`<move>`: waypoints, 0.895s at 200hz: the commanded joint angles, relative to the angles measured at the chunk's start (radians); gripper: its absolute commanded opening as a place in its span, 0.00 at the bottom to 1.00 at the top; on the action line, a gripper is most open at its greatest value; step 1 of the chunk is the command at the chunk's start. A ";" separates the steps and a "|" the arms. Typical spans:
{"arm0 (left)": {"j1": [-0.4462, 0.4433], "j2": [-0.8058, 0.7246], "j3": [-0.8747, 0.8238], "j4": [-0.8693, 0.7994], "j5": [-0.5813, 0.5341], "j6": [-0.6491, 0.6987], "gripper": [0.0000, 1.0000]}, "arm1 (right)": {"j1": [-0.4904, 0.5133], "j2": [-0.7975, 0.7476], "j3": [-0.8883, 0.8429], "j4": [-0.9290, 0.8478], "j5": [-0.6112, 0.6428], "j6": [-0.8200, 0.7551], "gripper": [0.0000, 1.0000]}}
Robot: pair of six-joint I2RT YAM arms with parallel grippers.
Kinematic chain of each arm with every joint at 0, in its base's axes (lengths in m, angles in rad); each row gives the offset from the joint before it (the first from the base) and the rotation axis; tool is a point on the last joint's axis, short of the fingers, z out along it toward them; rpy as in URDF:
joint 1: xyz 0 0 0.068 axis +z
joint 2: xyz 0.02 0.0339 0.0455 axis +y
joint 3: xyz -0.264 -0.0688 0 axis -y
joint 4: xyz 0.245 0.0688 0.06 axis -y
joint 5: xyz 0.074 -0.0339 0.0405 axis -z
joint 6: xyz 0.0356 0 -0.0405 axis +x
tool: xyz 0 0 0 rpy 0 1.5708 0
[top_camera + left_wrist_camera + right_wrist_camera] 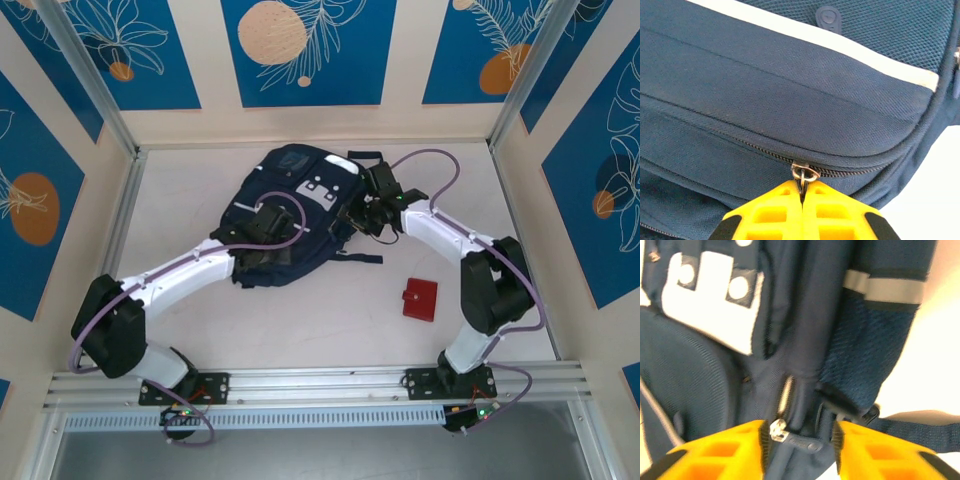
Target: Pack the student bag
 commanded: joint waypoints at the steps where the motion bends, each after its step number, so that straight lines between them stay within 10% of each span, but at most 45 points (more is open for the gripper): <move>1: -0.017 0.023 0.039 0.063 0.166 0.099 0.00 | 0.011 -0.099 -0.038 0.015 -0.071 0.023 0.54; 67: -0.136 0.162 0.174 0.165 0.265 0.076 0.00 | 0.018 -0.114 -0.191 0.130 -0.272 0.241 0.52; 124: -0.140 0.154 0.181 0.072 0.138 0.060 0.00 | 0.004 -0.091 -0.175 0.036 -0.128 0.203 0.13; 179: -0.043 0.029 0.051 -0.038 0.081 0.184 0.00 | -0.060 -0.068 -0.088 -0.056 0.022 0.072 0.08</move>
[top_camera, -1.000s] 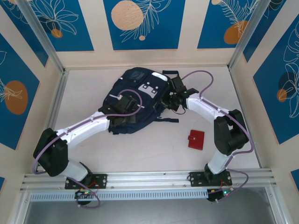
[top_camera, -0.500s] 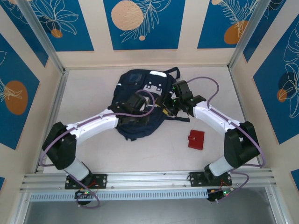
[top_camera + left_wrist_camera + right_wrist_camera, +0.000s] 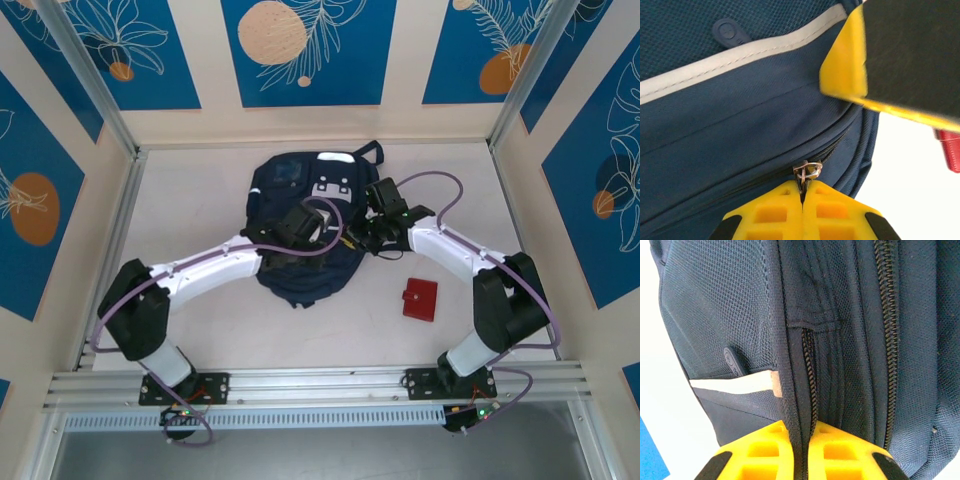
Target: Pack the student bag
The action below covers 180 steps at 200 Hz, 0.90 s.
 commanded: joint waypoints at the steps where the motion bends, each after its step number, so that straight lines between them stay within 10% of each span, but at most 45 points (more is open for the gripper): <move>1: 0.072 -0.099 -0.064 -0.119 -0.059 0.078 0.00 | -0.066 0.022 0.052 -0.069 0.162 -0.086 0.08; 98: 0.372 -0.140 -0.257 0.010 -0.123 0.140 0.00 | -0.155 0.200 0.240 -0.123 0.162 -0.273 0.08; 180: 0.410 0.012 -0.154 0.153 -0.117 0.351 0.00 | -0.185 0.241 0.317 -0.112 0.053 -0.385 0.08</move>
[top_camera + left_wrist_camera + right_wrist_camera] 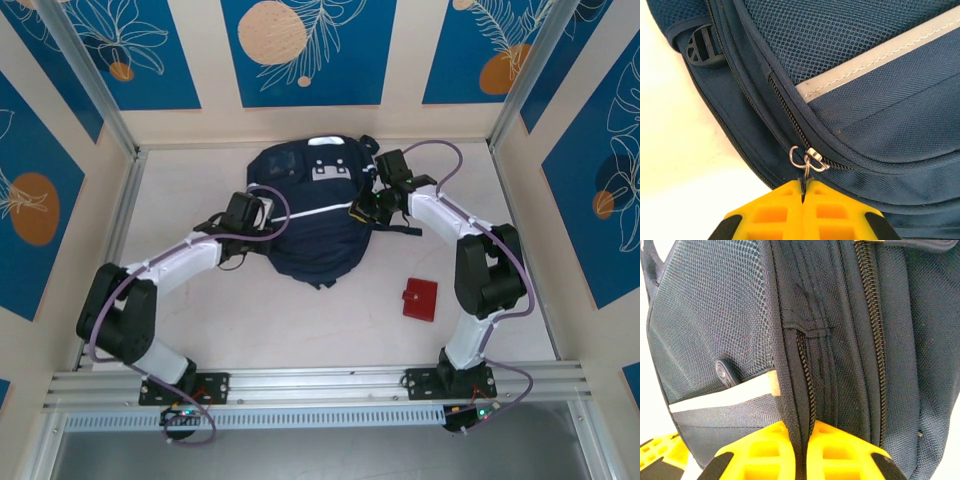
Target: Pack the student bag
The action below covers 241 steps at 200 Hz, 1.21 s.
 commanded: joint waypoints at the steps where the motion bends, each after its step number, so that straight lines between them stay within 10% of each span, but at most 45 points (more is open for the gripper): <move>1: 0.044 0.056 0.050 -0.006 -0.116 0.105 0.00 | -0.043 0.013 0.043 0.001 0.067 -0.059 0.08; 20: 0.052 0.084 0.097 -0.017 -0.121 0.092 0.00 | -0.043 0.000 0.047 -0.012 0.058 -0.074 0.11; 79: 0.054 -0.030 0.093 -0.107 0.005 -0.025 0.50 | -0.050 -0.214 -0.072 -0.120 0.138 -0.116 0.65; 135: 0.057 -0.185 0.062 -0.179 -0.057 -0.152 0.84 | -0.129 -0.344 -0.307 -0.306 0.447 -0.008 0.70; 241: 0.058 -0.264 0.056 -0.202 -0.045 -0.145 1.00 | -0.260 -0.401 -0.607 -0.230 0.294 0.071 0.76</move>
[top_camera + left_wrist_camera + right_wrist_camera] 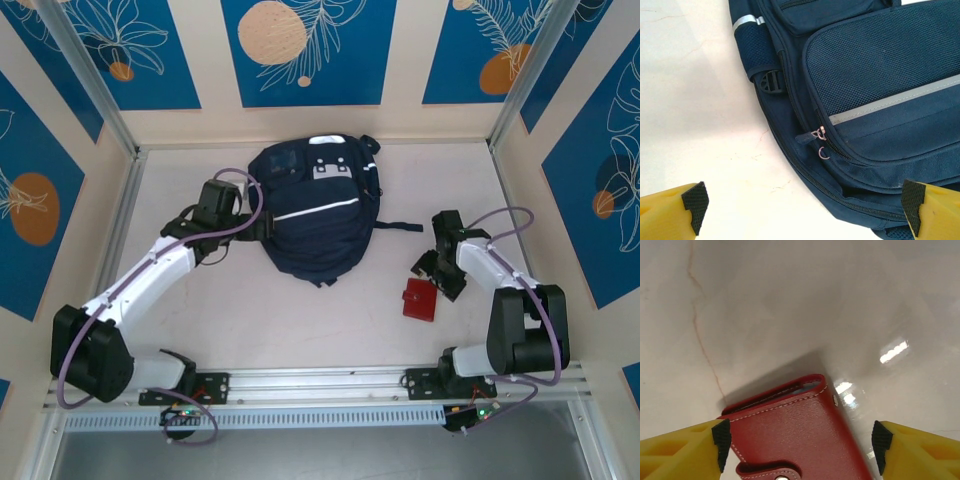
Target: Pack the student bag
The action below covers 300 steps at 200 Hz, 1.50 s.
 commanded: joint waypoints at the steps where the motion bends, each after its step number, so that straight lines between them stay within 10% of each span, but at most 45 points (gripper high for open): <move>1: 0.010 -0.026 -0.010 -0.023 -0.001 0.003 1.00 | 0.012 0.004 -0.022 0.020 -0.069 0.023 0.76; 104: 0.010 -0.033 0.023 -0.054 0.066 0.008 1.00 | 0.336 0.098 0.065 0.058 -0.199 0.169 0.59; 174: 0.009 -0.028 0.037 -0.056 0.114 0.011 1.00 | 0.253 0.079 0.081 -0.078 -0.187 -0.162 0.68; 234: 0.009 -0.018 0.051 -0.071 0.125 0.014 1.00 | 0.274 0.114 0.031 -0.044 -0.251 -0.099 0.88; 300: 0.009 -0.008 0.048 -0.061 0.164 0.022 1.00 | 0.416 0.071 0.018 0.023 -0.412 -0.013 0.73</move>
